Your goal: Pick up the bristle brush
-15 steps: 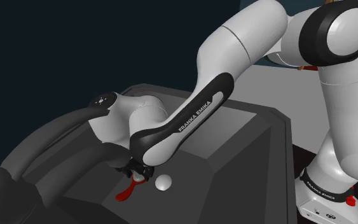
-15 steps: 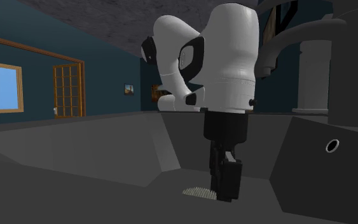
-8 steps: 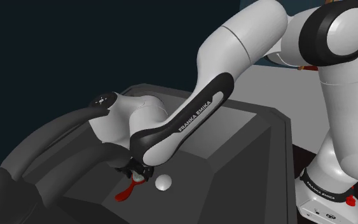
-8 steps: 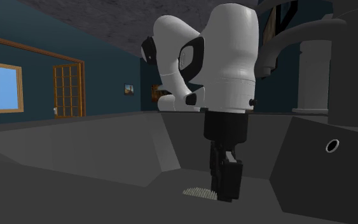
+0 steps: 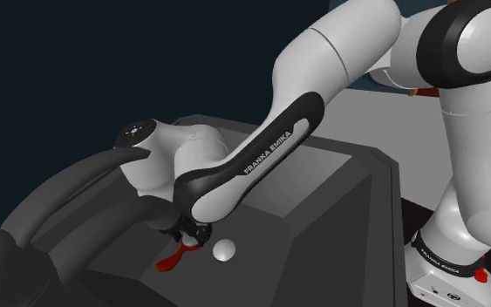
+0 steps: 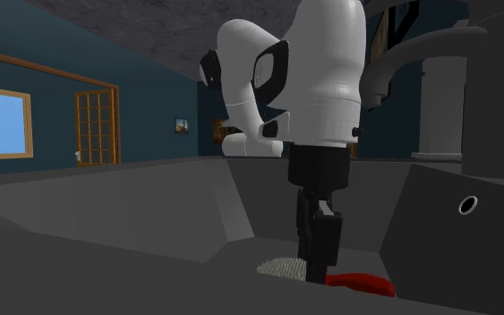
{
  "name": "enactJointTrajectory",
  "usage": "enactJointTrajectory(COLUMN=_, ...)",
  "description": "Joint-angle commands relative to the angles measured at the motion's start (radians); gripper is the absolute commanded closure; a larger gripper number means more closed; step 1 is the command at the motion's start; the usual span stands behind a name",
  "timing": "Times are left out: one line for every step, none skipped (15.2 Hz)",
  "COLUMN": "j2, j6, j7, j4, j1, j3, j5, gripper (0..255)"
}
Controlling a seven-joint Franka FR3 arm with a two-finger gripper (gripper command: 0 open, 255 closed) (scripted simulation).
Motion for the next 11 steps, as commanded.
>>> enactJointTrajectory(j2=-0.016, j6=-0.02, j7=-0.011, j4=0.007, j1=-0.007, j3=0.008, j5=0.013, gripper=255)
enactJointTrajectory(j2=-0.022, j6=-0.03, j7=-0.015, j4=0.012, j1=-0.009, j3=0.011, j5=0.019, gripper=255)
enactJointTrajectory(j2=-0.028, j6=-0.04, j7=-0.019, j4=0.017, j1=-0.011, j3=0.015, j5=0.025, gripper=255)
enactJointTrajectory(j2=-0.035, j6=-0.05, j7=-0.022, j4=0.023, j1=-0.013, j3=0.018, j5=0.03, gripper=255)
enactJointTrajectory(j2=-0.04, j6=-0.06, j7=-0.026, j4=0.029, j1=-0.015, j3=0.021, j5=0.035, gripper=255)
enactJointTrajectory(j2=-0.046, j6=-0.07, j7=-0.03, j4=0.034, j1=-0.017, j3=0.024, j5=0.041, gripper=255)
enactJointTrajectory(j2=-0.052, j6=-0.081, j7=-0.034, j4=0.041, j1=-0.018, j3=0.027, j5=0.046, gripper=255)
enactJointTrajectory(j2=-0.057, j6=-0.091, j7=-0.037, j4=0.047, j1=-0.02, j3=0.03, j5=0.051, gripper=255)
enactJointTrajectory(j2=-0.063, j6=-0.102, j7=-0.041, j4=0.054, j1=-0.021, j3=0.032, j5=0.056, gripper=255)
enactJointTrajectory(j2=-0.064, j6=-0.103, j7=-0.041, j4=0.055, j1=-0.021, j3=0.033, j5=0.056, gripper=255)
enactJointTrajectory(j2=-0.063, j6=-0.103, j7=-0.041, j4=0.055, j1=-0.021, j3=0.033, j5=0.056, gripper=255)
